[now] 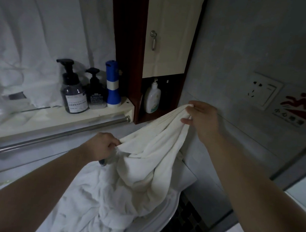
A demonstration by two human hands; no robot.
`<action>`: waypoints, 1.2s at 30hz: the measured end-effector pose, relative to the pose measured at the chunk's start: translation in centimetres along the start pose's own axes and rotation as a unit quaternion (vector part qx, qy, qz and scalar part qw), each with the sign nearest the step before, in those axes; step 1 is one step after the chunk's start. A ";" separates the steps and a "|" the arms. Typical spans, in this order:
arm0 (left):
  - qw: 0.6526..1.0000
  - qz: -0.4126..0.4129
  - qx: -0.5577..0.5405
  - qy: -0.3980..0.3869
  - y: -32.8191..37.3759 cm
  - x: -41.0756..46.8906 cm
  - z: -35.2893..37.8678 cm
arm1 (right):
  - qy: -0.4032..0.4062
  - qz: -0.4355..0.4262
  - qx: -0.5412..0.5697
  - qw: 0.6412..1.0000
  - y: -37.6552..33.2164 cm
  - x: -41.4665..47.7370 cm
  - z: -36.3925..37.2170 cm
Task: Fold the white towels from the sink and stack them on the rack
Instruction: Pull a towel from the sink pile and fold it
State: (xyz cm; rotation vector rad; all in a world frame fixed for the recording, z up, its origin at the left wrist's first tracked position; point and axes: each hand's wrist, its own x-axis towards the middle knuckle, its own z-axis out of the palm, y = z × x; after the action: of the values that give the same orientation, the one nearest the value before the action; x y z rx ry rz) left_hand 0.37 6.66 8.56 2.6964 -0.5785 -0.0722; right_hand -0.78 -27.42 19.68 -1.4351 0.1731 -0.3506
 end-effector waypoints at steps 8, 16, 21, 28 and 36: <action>0.990 0.059 0.048 0.118 0.4 0.0 -4.6 | 0.076 0.000 -0.050 0.996 1.5 2.7 -0.5; 0.977 0.104 0.036 0.183 3.1 0.4 -12.3 | 0.057 -0.059 -0.034 0.996 -2.1 3.4 0.6; 0.963 -0.010 -0.079 0.258 4.7 1.2 -16.2 | 0.073 -0.133 -0.114 0.982 -5.4 4.3 1.7; 0.908 -0.035 -0.246 0.338 7.5 0.2 -23.3 | 0.062 -0.108 0.011 0.992 -13.2 4.2 4.0; 0.753 -0.040 -0.526 0.394 9.8 -0.7 -31.7 | 0.012 -0.170 0.086 0.982 -21.3 3.1 7.1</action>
State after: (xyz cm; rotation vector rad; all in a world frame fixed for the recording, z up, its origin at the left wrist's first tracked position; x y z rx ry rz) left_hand -0.01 9.91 41.57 1.4126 -0.0613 0.5349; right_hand 1.60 -23.88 41.97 -1.2885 -0.0838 -0.6474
